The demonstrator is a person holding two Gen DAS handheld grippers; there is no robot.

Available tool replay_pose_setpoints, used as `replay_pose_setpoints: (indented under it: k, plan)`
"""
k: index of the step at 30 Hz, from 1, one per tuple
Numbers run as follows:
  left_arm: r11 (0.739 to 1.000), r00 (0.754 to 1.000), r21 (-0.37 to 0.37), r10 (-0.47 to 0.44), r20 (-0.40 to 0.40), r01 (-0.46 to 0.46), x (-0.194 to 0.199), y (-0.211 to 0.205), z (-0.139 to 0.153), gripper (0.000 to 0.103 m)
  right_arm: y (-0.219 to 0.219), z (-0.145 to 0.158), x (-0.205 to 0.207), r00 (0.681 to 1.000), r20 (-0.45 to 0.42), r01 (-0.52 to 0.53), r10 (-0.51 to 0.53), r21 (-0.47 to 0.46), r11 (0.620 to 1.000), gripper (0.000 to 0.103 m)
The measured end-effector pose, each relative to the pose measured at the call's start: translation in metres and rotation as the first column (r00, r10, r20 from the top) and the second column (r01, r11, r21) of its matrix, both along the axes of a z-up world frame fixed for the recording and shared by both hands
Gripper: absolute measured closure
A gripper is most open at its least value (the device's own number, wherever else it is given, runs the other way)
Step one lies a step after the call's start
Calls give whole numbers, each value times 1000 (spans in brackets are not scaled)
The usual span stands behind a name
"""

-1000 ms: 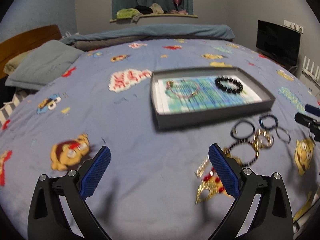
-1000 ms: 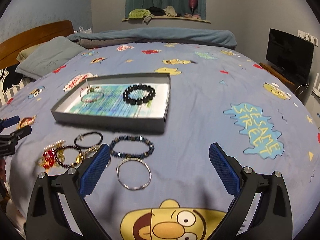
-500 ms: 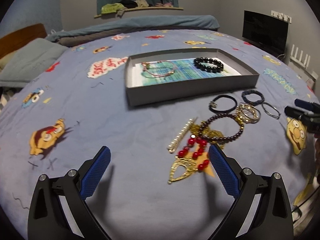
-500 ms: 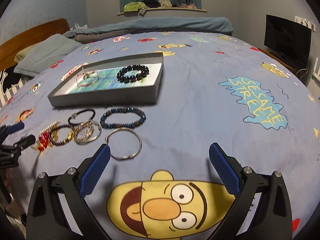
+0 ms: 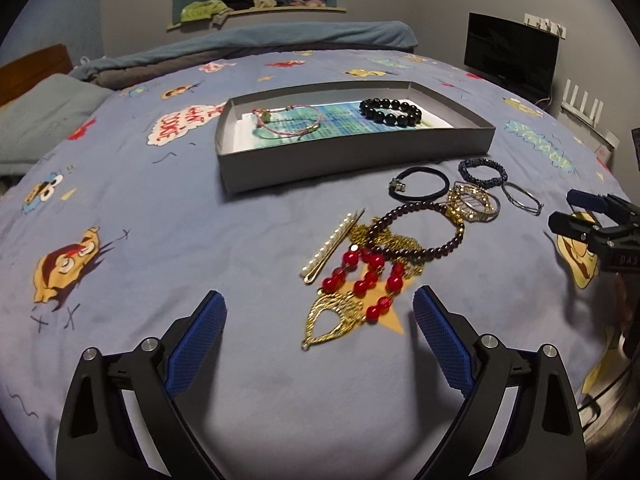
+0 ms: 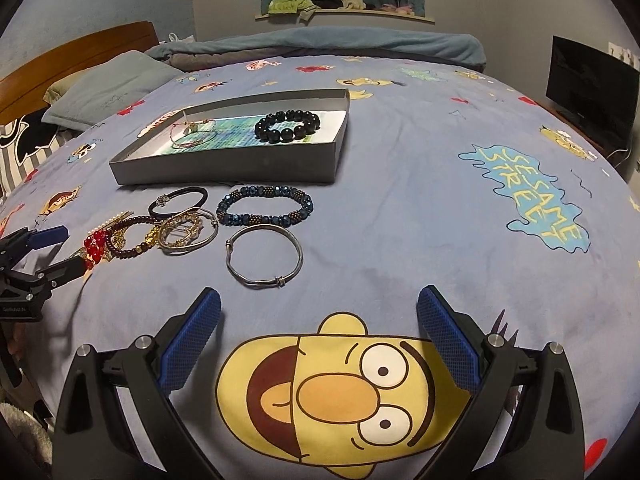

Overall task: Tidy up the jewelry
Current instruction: 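Move both open tools back toward the remaining jewelry pile, then close the left tool on the red-bead gold-tassel necklace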

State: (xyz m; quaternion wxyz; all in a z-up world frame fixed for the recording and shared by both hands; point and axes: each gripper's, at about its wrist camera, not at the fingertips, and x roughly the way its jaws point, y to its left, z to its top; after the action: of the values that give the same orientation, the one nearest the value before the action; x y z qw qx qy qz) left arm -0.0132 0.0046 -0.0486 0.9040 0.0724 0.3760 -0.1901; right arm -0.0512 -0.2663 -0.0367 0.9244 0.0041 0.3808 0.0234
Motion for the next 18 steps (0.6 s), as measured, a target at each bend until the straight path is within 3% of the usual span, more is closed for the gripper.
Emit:
replay_pose_setpoints:
  k: [4, 8, 10, 15, 18]
  plan:
    - [999, 1000, -30, -14, -22, 13, 3, 5, 2, 41, 1, -1, 1, 1000, -4, -4, 4, 1, 1000, 5]
    - [998, 999, -42, -37, -22, 36, 0, 7, 4, 43, 4, 1, 0, 1000, 1, -14, 14, -6, 1000, 5]
    - [997, 998, -49, -53, -32, 51, -1, 8, 2, 57, 5, 1, -1, 1000, 5, -15, 16, -9, 1000, 5]
    - [996, 996, -61, -64, -57, 60, 1, 9, -1, 68, 7, 1, 1, 1000, 0, -18, 18, -6, 1000, 5]
    - [995, 995, -66, -73, -73, 69, 1, 10, -3, 68, 9, 1, 0, 1000, 2, -25, 25, -11, 1000, 5]
